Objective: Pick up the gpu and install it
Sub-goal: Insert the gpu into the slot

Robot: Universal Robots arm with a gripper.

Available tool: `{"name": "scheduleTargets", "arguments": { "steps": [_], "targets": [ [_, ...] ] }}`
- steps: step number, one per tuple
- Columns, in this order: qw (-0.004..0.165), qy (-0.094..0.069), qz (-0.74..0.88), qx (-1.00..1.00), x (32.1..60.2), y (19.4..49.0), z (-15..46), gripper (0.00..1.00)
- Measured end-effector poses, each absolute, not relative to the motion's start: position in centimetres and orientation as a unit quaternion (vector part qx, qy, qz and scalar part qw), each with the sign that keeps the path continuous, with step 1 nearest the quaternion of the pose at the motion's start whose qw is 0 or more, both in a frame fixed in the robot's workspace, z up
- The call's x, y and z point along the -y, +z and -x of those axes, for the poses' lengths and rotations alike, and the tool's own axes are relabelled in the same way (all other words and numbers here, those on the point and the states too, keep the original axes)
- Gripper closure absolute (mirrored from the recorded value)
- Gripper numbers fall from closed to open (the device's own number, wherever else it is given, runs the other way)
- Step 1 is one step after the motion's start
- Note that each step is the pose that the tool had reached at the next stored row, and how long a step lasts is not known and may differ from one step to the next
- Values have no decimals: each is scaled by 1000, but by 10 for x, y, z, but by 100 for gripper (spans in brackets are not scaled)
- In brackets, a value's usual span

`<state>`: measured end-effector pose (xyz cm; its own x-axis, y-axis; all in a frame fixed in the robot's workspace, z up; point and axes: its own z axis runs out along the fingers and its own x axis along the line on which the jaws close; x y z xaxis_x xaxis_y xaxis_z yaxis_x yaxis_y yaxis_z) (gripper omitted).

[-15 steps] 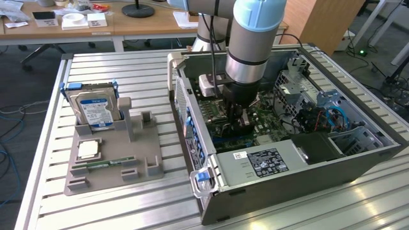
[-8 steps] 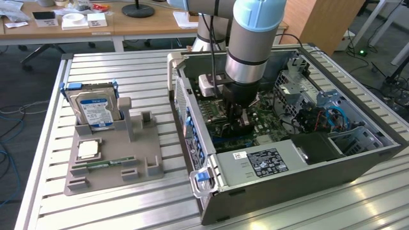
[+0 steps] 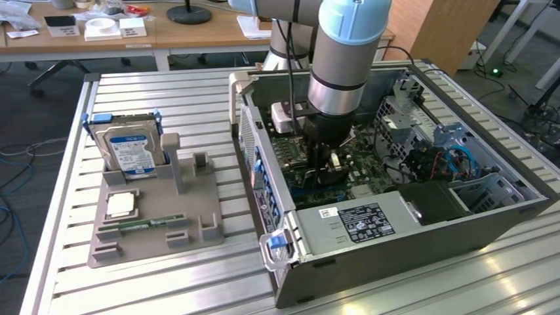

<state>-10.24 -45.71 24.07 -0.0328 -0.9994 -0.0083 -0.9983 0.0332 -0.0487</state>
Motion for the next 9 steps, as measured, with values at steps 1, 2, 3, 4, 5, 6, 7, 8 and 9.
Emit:
{"name": "scheduleTargets", "arguments": {
  "steps": [1,2,3,4,5,6,7,8,9],
  "targets": [
    [20,-15,695,-718,457,241,102,49],
    [20,-15,695,-718,457,241,102,49],
    [20,-15,695,-718,457,242,102,49],
    [20,-15,695,-719,457,244,102,49],
    [20,-15,695,-719,457,246,102,49],
    [20,-15,695,-718,457,249,102,49],
    [20,-15,695,-718,457,253,102,49],
    [20,-15,695,-718,457,257,102,49],
    [20,-15,695,-718,457,262,102,49]
  ]
}}
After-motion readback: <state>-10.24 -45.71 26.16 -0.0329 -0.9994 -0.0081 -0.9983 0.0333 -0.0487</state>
